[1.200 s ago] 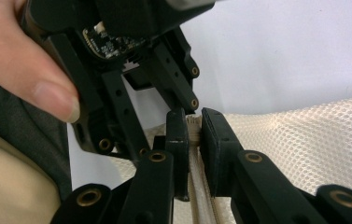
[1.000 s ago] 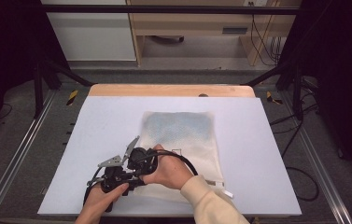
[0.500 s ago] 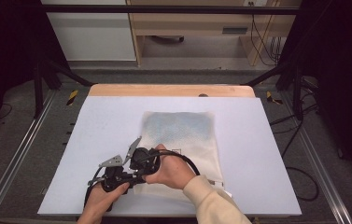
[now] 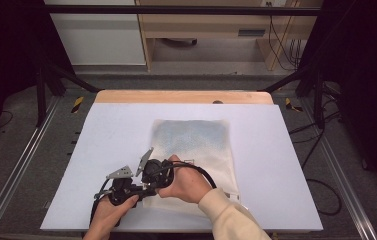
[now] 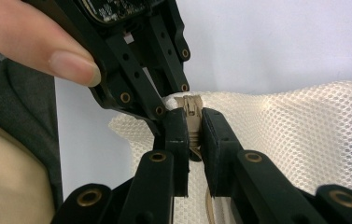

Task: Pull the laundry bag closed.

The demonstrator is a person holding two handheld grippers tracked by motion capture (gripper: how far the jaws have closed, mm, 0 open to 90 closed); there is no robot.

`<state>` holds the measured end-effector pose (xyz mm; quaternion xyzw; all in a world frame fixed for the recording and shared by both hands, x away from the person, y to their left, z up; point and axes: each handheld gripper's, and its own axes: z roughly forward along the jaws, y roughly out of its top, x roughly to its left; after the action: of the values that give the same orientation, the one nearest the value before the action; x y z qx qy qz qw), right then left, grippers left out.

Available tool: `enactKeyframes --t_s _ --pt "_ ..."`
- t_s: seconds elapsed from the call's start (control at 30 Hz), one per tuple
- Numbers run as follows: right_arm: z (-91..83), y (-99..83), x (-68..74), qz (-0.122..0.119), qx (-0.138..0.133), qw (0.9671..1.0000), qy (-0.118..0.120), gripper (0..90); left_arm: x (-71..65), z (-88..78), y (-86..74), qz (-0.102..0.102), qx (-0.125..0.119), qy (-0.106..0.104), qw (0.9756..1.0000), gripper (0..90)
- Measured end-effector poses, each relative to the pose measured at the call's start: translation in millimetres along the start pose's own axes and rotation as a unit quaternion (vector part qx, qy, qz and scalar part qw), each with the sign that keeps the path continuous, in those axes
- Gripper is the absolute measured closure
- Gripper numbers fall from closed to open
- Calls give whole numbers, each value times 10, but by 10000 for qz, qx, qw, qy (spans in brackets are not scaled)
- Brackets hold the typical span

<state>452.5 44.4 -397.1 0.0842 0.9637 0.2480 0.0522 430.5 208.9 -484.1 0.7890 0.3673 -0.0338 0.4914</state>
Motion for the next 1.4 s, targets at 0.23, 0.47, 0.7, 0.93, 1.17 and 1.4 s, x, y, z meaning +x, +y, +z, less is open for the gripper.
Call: enactKeyframes --t_s 0.23,0.47,0.7,0.93,1.17,1.4 --pt "3 -43 1 -104 126 9998 -94 823 3 -8 0 -64 8 29 10000 854" --pt "-14 -80 -4 -151 120 9998 -105 823 -1 -15 0 -33 13 31 10000 854" --pt "-30 -148 2 -100 -49 9999 -68 823 -23 -14 4 -15 -16 35 10000 854" --pt "-42 -281 10 -138 -413 9990 -51 823 -49 -7 7 63 13 58 10000 853" --pt "-10 -393 28 -100 -765 9970 -110 824 -60 -6 5 129 48 99 9999 853" --pt "5 -505 44 -83 -920 9956 -122 823 -91 50 2 186 137 155 9996 852"
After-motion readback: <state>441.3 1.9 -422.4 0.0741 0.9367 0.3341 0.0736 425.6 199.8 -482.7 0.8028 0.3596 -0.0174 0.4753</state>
